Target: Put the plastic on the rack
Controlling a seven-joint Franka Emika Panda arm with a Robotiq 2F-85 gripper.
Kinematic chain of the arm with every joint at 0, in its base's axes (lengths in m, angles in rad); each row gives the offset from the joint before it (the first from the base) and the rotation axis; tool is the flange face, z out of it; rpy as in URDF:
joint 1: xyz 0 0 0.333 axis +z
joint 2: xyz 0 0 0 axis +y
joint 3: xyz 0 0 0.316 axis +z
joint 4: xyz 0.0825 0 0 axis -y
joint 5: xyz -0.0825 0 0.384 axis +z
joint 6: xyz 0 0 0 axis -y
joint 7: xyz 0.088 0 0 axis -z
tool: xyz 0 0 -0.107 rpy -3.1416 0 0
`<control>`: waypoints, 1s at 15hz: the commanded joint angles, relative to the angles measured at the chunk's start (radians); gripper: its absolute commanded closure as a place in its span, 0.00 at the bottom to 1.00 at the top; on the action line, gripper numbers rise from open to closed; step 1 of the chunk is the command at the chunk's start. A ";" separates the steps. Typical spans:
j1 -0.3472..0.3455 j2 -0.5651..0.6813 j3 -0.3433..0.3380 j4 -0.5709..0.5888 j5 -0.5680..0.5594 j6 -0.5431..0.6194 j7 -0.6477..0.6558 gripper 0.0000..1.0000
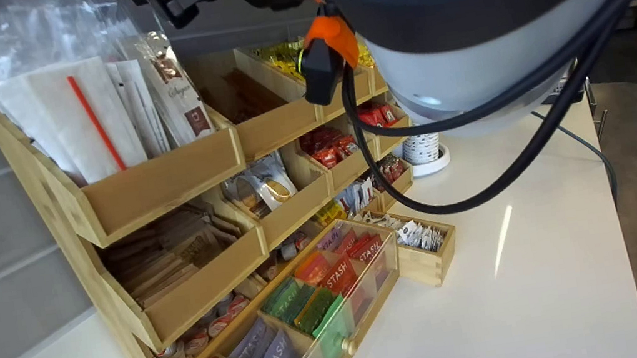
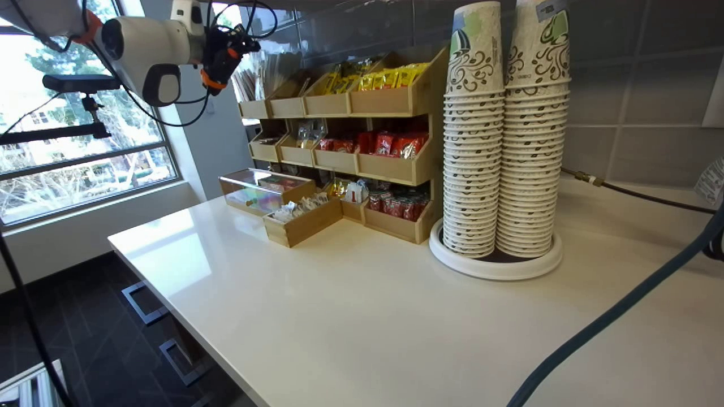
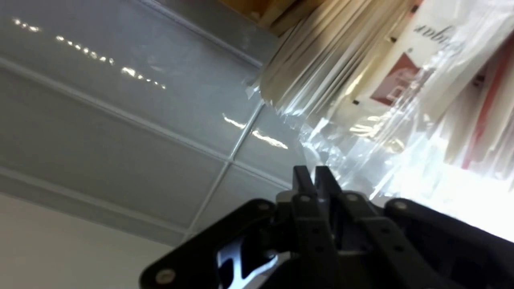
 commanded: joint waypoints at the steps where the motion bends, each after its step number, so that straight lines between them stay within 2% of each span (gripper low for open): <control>1: 0.014 0.013 -0.011 0.030 0.028 -0.014 -0.055 0.60; 9: 0.009 -0.036 -0.020 -0.018 0.062 -0.040 -0.098 0.04; 11: 0.001 -0.068 -0.023 -0.053 0.071 -0.072 -0.111 0.00; 15: -0.010 -0.143 -0.027 -0.129 0.048 -0.187 -0.127 0.00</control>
